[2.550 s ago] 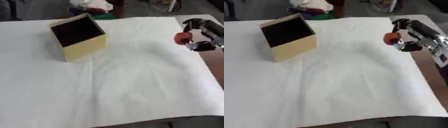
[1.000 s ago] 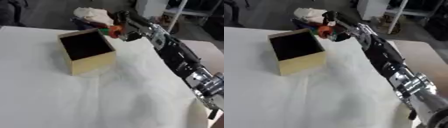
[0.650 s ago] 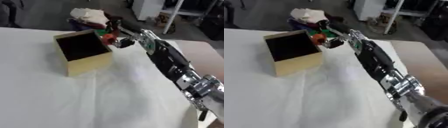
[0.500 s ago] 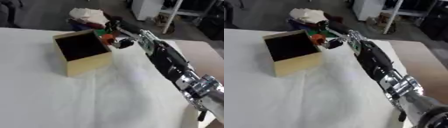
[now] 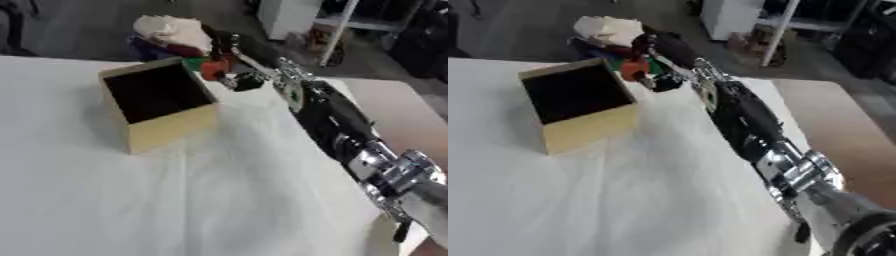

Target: Pick up objects on the table and place them in the box.

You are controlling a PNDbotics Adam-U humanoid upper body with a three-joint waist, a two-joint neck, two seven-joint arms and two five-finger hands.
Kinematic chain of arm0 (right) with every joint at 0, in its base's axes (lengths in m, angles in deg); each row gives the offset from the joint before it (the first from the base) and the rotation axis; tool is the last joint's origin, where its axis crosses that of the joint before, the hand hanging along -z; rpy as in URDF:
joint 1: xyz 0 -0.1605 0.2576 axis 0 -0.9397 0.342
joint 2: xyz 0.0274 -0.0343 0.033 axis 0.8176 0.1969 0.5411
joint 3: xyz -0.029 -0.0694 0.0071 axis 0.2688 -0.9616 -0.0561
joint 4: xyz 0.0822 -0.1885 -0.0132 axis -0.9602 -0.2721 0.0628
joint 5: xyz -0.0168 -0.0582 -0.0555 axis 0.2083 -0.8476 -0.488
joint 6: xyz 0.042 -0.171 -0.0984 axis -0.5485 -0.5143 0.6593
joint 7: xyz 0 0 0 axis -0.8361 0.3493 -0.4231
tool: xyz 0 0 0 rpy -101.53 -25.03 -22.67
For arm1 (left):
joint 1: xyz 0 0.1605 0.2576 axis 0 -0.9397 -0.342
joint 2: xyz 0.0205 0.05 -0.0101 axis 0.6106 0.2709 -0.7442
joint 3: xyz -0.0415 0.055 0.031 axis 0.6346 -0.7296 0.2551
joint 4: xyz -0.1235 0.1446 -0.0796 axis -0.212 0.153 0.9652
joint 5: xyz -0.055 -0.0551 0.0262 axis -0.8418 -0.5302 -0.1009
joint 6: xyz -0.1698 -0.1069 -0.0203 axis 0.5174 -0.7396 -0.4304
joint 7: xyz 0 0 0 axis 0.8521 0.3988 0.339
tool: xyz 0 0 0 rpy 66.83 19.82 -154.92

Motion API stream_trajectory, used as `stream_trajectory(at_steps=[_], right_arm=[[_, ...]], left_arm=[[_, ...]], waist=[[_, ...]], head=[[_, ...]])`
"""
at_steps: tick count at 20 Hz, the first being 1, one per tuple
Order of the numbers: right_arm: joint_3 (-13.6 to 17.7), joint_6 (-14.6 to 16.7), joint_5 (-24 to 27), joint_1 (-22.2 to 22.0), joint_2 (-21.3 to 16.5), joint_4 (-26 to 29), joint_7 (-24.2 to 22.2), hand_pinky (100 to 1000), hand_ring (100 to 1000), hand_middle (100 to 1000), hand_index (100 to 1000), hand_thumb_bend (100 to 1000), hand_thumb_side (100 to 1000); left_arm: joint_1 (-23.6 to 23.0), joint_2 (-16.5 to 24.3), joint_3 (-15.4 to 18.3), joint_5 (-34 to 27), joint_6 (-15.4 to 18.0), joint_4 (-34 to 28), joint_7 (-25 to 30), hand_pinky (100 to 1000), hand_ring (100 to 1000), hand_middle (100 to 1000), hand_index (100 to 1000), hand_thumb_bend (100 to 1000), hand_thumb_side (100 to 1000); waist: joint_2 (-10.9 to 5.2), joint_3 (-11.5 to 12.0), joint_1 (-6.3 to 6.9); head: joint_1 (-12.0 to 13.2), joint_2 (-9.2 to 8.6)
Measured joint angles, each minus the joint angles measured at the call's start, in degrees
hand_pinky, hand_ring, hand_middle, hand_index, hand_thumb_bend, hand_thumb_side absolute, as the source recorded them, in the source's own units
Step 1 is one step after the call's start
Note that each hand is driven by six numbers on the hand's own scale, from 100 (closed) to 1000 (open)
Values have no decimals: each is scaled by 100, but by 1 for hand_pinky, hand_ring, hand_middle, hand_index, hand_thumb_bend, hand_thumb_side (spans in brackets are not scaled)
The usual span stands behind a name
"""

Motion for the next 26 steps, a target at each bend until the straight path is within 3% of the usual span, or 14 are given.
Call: stream_trajectory(at_steps=[5,11,12,13,17,24,26], right_arm=[[-115,137,4,59,-1,412,-22,788,820,648,444,100,111],[-236,310,20,148,156,494,-429,798,854,678,469,100,163],[-247,340,19,160,193,488,-504,798,857,680,476,100,129],[-262,368,18,161,226,464,-572,798,860,685,503,100,184],[-288,452,-28,173,393,331,-789,801,871,699,573,100,194],[-334,411,-427,210,553,244,-843,832,916,772,854,100,226],[-338,335,-612,206,564,216,-896,840,917,785,896,100,236]], left_arm=[[0,1,0,-3,1,0,1,789,659,614,866,100,783],[29,1,0,-26,19,0,11,788,658,615,866,100,781],[31,1,0,-29,25,0,14,788,658,615,866,100,794],[32,1,0,-31,31,0,17,788,658,615,866,100,781],[39,1,0,-46,40,0,14,788,658,614,866,100,781],[40,1,0,-50,40,0,13,788,659,614,866,100,782],[40,1,0,-50,39,0,13,788,659,614,866,100,782]], waist=[[-42,6,-13],[-99,80,-40],[-99,80,-40],[-99,84,-40],[-100,105,-40],[-100,102,-40],[-101,95,-40]], head=[[-11,2],[-63,2],[-69,2],[-76,2],[-82,2],[-50,2],[-46,2]])
